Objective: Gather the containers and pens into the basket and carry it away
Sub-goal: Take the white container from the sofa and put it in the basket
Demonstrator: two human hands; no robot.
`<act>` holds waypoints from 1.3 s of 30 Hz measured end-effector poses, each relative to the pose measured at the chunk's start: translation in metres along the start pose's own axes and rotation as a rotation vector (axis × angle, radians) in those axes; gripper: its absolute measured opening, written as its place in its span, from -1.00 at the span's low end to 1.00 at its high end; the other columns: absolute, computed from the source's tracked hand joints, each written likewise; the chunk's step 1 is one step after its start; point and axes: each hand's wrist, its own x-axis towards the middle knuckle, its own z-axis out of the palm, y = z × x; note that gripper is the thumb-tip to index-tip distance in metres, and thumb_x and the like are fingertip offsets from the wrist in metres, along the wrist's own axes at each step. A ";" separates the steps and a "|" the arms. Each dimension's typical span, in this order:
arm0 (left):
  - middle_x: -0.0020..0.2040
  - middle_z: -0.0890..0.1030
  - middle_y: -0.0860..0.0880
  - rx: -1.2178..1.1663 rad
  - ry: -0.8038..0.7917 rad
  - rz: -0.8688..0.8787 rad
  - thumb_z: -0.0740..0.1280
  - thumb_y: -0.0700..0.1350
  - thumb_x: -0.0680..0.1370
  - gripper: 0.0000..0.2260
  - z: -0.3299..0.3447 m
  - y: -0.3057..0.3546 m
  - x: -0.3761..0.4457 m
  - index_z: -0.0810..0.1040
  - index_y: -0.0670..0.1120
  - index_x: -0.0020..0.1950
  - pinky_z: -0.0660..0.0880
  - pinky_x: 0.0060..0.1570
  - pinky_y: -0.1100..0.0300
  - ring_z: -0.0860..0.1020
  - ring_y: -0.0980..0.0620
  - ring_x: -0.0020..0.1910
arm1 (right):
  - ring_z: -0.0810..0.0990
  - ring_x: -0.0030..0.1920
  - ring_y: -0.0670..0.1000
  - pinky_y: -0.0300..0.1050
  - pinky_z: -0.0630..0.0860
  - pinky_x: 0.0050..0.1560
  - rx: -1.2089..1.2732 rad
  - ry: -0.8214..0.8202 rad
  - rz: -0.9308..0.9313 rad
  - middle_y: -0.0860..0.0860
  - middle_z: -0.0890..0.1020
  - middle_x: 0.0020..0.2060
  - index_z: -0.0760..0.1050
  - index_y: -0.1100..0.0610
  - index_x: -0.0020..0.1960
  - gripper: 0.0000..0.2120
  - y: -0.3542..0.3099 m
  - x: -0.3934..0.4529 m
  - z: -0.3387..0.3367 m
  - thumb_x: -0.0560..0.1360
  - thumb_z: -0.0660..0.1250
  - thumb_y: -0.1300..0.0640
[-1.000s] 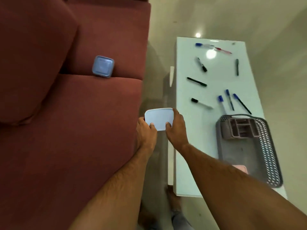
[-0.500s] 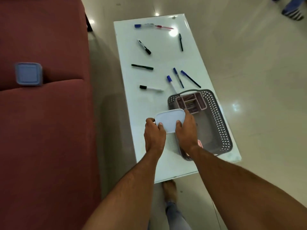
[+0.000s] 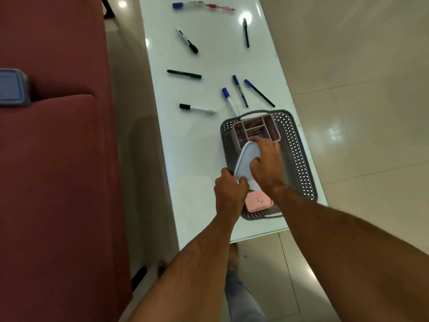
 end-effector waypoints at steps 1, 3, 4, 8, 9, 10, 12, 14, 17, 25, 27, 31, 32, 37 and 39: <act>0.10 0.64 -0.11 -0.005 -0.001 -0.014 0.40 0.06 0.59 -0.67 0.003 0.001 -0.001 0.48 -0.13 0.22 0.68 -0.01 0.09 0.68 -0.12 0.01 | 0.44 0.28 0.12 0.16 0.47 0.30 -0.006 -0.012 -0.027 0.05 0.58 0.22 0.53 0.11 0.30 -0.43 0.003 0.001 -0.002 0.31 0.17 0.30; 0.08 0.67 -0.09 -0.016 -0.014 -0.051 0.37 0.09 0.60 -0.69 0.007 0.002 -0.003 0.51 -0.11 0.18 0.70 -0.05 0.09 0.71 -0.12 -0.04 | 0.43 0.30 0.11 0.12 0.45 0.34 -0.041 -0.035 -0.075 0.05 0.57 0.22 0.54 0.11 0.30 -0.48 0.009 0.001 -0.006 0.36 0.23 0.32; 0.07 0.68 -0.10 -0.018 -0.018 -0.072 0.37 0.09 0.60 -0.70 0.009 0.002 -0.005 0.52 -0.11 0.16 0.70 -0.07 0.07 0.72 -0.12 -0.07 | 0.42 0.30 0.10 0.10 0.45 0.35 -0.066 -0.037 -0.099 0.06 0.56 0.21 0.55 0.11 0.30 -0.51 0.012 0.001 -0.006 0.39 0.26 0.33; 0.05 0.71 -0.11 -0.031 -0.020 -0.129 0.36 0.09 0.60 -0.70 0.015 0.002 -0.006 0.58 -0.12 0.15 0.71 -0.12 0.00 0.73 -0.15 -0.12 | 0.43 0.27 0.08 -0.05 0.45 0.31 -0.116 -0.048 -0.182 0.07 0.56 0.17 0.59 0.13 0.27 -0.55 0.018 0.001 -0.004 0.41 0.33 0.35; 0.05 0.71 -0.11 -0.033 -0.017 -0.133 0.37 0.08 0.60 -0.70 0.017 0.001 -0.006 0.59 -0.12 0.15 0.71 -0.14 -0.01 0.73 -0.15 -0.13 | 0.43 0.26 0.07 -0.10 0.44 0.29 -0.122 -0.062 -0.197 0.08 0.56 0.16 0.60 0.14 0.26 -0.56 0.019 0.002 -0.003 0.41 0.34 0.35; 0.04 0.71 -0.12 -0.023 -0.016 -0.133 0.38 0.07 0.59 -0.71 0.019 -0.001 -0.006 0.60 -0.13 0.15 0.71 -0.14 -0.01 0.73 -0.16 -0.13 | 0.43 0.25 0.08 -0.13 0.42 0.26 -0.133 -0.078 -0.215 0.09 0.55 0.15 0.61 0.14 0.26 -0.57 0.020 0.003 -0.002 0.41 0.35 0.35; 0.03 0.71 -0.14 0.006 -0.023 -0.137 0.38 0.01 0.60 -0.75 0.023 -0.005 -0.006 0.62 -0.16 0.13 0.71 -0.14 -0.03 0.73 -0.17 -0.11 | 0.46 0.23 0.11 -0.11 0.44 0.22 -0.152 -0.112 -0.253 0.11 0.56 0.13 0.63 0.15 0.24 -0.57 0.023 0.001 0.002 0.39 0.38 0.36; 0.02 0.71 -0.15 0.013 -0.022 -0.145 0.35 -0.03 0.62 -0.77 0.026 -0.008 -0.009 0.63 -0.18 0.12 0.71 -0.13 -0.03 0.73 -0.18 -0.08 | 0.46 0.23 0.13 -0.04 0.49 0.24 -0.141 -0.136 -0.263 0.13 0.55 0.13 0.62 0.17 0.24 -0.57 0.028 -0.002 0.006 0.39 0.41 0.36; 0.07 0.70 -0.15 0.038 0.014 -0.139 0.30 -0.06 0.64 -0.76 0.026 -0.010 -0.008 0.64 -0.19 0.14 0.68 -0.04 0.06 0.70 -0.18 0.00 | 0.45 0.28 0.14 0.02 0.50 0.34 -0.111 -0.146 -0.236 0.15 0.50 0.20 0.56 0.20 0.27 -0.58 0.032 -0.002 0.010 0.41 0.44 0.31; 0.10 0.67 -0.21 0.075 0.098 -0.118 0.31 -0.10 0.64 -0.77 0.037 -0.010 0.003 0.61 -0.23 0.17 0.66 0.06 -0.07 0.67 -0.22 0.06 | 0.46 0.17 0.01 -0.03 0.52 0.27 0.113 0.036 0.060 0.18 0.41 0.24 0.39 0.25 0.28 -0.43 0.040 -0.004 0.023 0.37 0.58 0.24; 0.13 0.67 -0.20 0.054 0.113 -0.135 0.34 -0.06 0.63 -0.73 0.042 -0.009 0.002 0.59 -0.21 0.22 0.66 0.10 -0.07 0.67 -0.20 0.07 | 0.52 0.18 0.06 0.06 0.57 0.23 0.157 0.019 0.138 0.14 0.47 0.21 0.37 0.20 0.30 -0.37 0.048 -0.007 0.027 0.36 0.60 0.13; 0.15 0.66 -0.18 0.110 0.105 -0.167 0.37 -0.08 0.62 -0.73 0.049 -0.005 0.004 0.58 -0.20 0.24 0.65 0.11 -0.02 0.66 -0.18 0.11 | 0.62 0.15 0.12 0.24 0.63 0.15 0.190 -0.087 0.302 0.08 0.60 0.17 0.39 0.09 0.29 -0.42 0.063 -0.012 0.034 0.40 0.51 -0.13; 0.17 0.65 -0.18 0.140 0.088 -0.178 0.38 -0.09 0.61 -0.73 0.049 -0.004 0.006 0.58 -0.20 0.25 0.64 0.11 0.00 0.64 -0.18 0.13 | 0.62 0.16 0.13 0.25 0.63 0.16 0.175 -0.112 0.303 0.09 0.60 0.19 0.40 0.08 0.31 -0.44 0.065 -0.013 0.035 0.43 0.48 -0.13; 0.17 0.66 -0.15 0.247 0.070 -0.193 0.39 -0.03 0.61 -0.71 0.050 0.002 0.010 0.59 -0.18 0.24 0.61 0.06 0.07 0.66 -0.15 0.11 | 0.57 0.24 0.18 0.27 0.56 0.25 0.106 -0.177 0.263 0.12 0.57 0.28 0.38 0.11 0.40 -0.52 0.067 -0.015 0.035 0.56 0.43 0.02; 0.16 0.67 -0.14 0.295 0.075 -0.173 0.37 -0.01 0.62 -0.69 0.050 -0.001 0.009 0.58 -0.17 0.25 0.61 0.06 0.08 0.67 -0.14 0.09 | 0.57 0.26 0.19 0.29 0.57 0.26 0.082 -0.187 0.261 0.12 0.56 0.30 0.36 0.09 0.41 -0.51 0.068 -0.016 0.035 0.57 0.41 -0.02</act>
